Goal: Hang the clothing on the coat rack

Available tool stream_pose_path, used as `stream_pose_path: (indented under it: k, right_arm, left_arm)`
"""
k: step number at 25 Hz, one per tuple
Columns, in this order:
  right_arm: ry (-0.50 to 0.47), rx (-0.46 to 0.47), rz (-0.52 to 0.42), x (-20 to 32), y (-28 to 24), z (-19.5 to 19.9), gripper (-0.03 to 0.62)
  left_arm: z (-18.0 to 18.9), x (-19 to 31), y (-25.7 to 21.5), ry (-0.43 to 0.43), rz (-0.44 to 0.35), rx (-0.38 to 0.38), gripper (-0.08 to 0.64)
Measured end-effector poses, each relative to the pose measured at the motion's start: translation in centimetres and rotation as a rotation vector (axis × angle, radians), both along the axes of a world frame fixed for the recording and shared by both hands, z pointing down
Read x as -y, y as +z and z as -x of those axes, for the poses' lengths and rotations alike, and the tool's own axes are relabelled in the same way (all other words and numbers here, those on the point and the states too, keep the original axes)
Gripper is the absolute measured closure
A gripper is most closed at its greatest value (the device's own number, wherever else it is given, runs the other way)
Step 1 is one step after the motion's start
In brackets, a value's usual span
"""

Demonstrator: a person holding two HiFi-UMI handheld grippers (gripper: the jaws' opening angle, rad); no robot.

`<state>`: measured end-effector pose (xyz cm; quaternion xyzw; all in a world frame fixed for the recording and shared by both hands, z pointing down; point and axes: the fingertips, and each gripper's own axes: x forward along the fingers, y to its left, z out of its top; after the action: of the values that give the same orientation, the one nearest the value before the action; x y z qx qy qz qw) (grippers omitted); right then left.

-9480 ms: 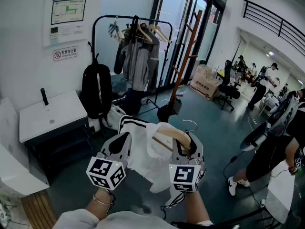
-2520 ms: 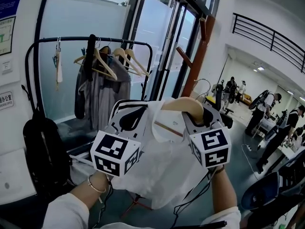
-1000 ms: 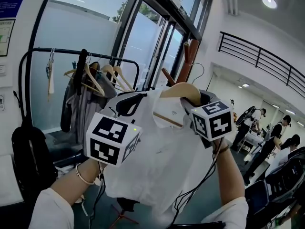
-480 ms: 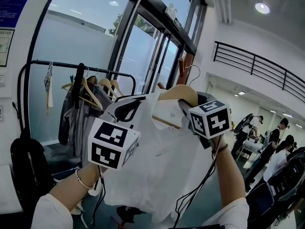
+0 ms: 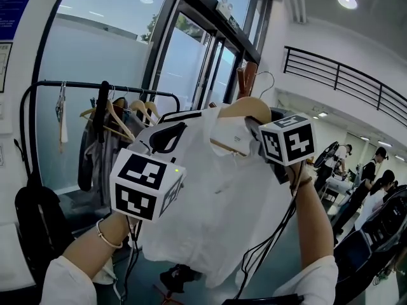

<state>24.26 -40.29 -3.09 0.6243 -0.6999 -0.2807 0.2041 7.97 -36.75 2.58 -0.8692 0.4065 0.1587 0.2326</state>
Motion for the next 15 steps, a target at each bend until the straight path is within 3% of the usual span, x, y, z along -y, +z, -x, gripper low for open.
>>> stream_pose_path:
  k: [15]
  right_arm:
    - [-0.001, -0.012, 0.090, 2.5, -0.1, 0.7, 0.412]
  left_arm:
    - [0.1, 1.9, 0.4, 0.026, 0.023, 0.013, 0.551]
